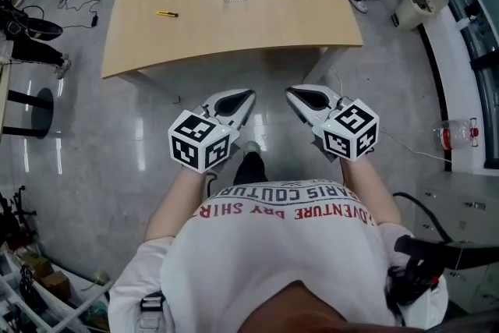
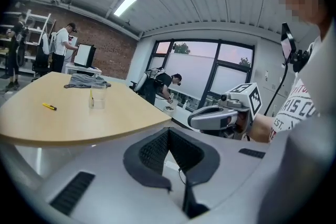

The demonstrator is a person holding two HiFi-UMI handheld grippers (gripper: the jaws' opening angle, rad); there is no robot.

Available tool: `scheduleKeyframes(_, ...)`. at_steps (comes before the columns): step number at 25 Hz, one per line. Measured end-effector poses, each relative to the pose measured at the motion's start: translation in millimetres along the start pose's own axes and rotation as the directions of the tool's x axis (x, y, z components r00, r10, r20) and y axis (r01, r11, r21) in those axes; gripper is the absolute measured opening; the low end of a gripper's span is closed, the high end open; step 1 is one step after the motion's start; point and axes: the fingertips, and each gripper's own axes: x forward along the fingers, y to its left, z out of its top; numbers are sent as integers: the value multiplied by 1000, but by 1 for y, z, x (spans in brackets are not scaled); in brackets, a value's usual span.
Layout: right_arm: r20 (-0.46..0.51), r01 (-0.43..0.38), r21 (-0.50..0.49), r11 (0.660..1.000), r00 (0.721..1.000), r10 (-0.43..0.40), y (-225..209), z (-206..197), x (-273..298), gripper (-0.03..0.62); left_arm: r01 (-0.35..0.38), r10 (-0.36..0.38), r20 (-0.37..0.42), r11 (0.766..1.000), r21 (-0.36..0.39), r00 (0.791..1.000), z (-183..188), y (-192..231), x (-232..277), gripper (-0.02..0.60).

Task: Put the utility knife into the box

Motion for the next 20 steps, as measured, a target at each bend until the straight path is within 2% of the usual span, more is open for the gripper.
scheduleKeyframes(6, 17, -33, 25, 999, 999, 33, 108, -90, -143, 2, -6, 6, 13, 1000, 25, 1000, -80, -169, -60, 3)
scheduleKeyframes(11, 17, -78, -33, 996, 997, 78, 204, -117, -248, 2, -18, 16, 55, 999, 35, 998, -111, -294, -117, 3)
scheduleKeyframes(15, 55, -113, -75, 991, 992, 117, 266, -110, -290, 2, -20, 14, 68, 997, 79, 998, -116, -353, -155, 3)
scheduleKeyframes(20, 92, -135, -106, 985, 985, 145, 330, -109, -316, 2, -28, 16, 91, 992, 126, 996, -118, -397, -204, 3)
